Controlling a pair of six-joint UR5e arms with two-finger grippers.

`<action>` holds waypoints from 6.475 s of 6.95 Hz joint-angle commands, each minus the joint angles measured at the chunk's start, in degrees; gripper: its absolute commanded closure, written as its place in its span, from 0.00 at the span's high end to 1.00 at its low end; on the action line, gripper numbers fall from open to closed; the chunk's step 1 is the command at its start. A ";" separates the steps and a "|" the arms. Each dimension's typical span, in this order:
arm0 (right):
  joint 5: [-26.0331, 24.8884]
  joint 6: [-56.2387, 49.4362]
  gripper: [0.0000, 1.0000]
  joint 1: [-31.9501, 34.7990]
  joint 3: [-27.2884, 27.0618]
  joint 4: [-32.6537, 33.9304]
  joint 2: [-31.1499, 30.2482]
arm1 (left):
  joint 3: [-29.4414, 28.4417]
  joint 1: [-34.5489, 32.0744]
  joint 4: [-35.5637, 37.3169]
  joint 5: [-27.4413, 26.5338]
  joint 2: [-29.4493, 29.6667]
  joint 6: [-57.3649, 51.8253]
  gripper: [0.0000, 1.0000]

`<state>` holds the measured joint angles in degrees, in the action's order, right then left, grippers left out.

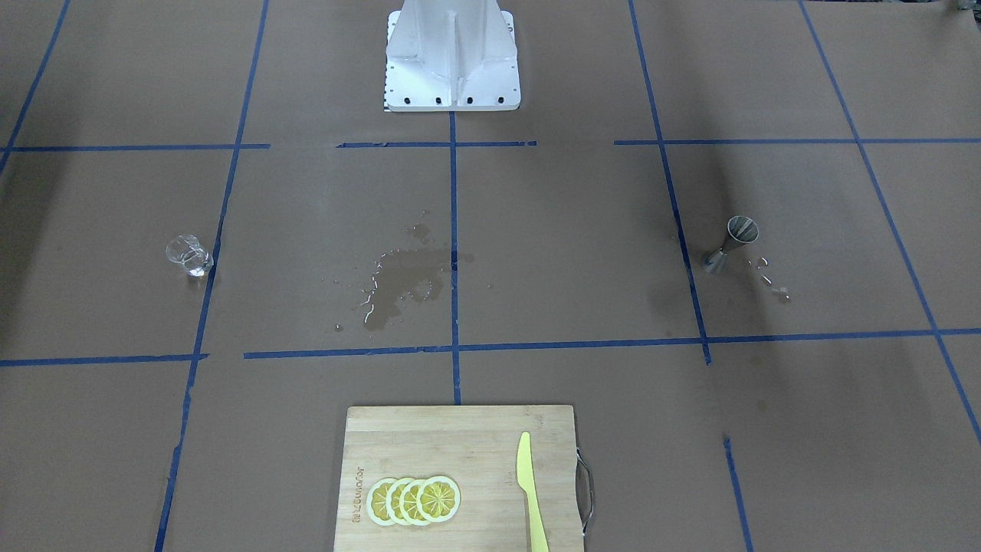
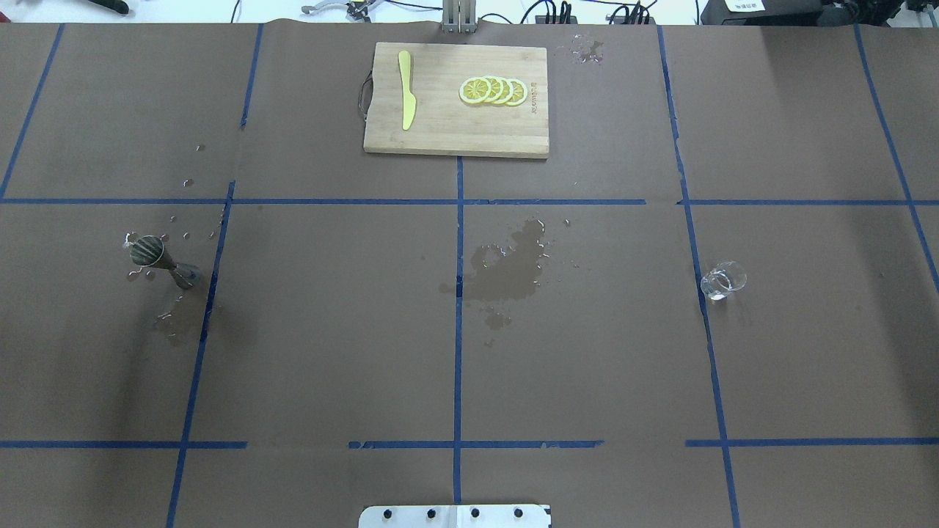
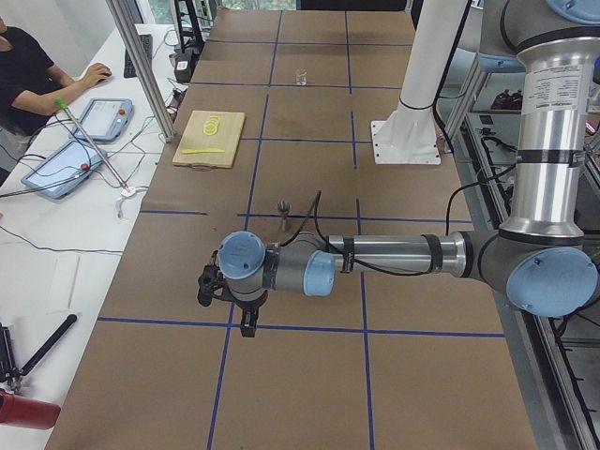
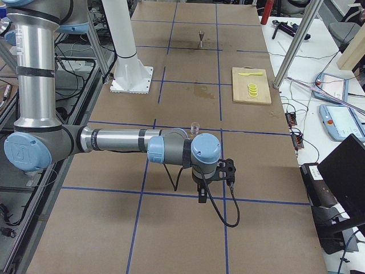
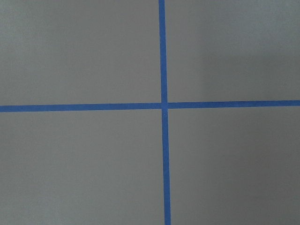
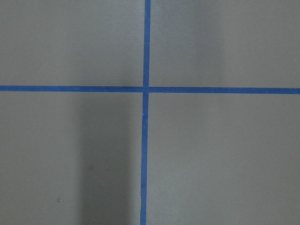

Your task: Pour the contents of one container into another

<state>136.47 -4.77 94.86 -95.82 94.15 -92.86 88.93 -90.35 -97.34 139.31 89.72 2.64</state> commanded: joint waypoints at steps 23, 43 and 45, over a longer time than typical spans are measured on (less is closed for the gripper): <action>2.48 16.90 1.00 -8.90 -11.32 -0.11 3.92 | 16.72 76.99 -22.63 -105.10 -4.30 84.02 0.90; -10.39 42.90 1.00 -23.52 -13.34 -32.93 -5.79 | 19.53 76.20 -32.06 -108.11 -3.67 78.70 0.00; -15.43 52.56 1.00 -31.37 -15.69 -41.13 -8.46 | 19.01 75.42 -45.35 -108.02 -3.76 66.69 0.00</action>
<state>124.07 42.08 68.12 -109.88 58.44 -99.37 108.15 -14.42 -135.87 31.25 86.02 76.85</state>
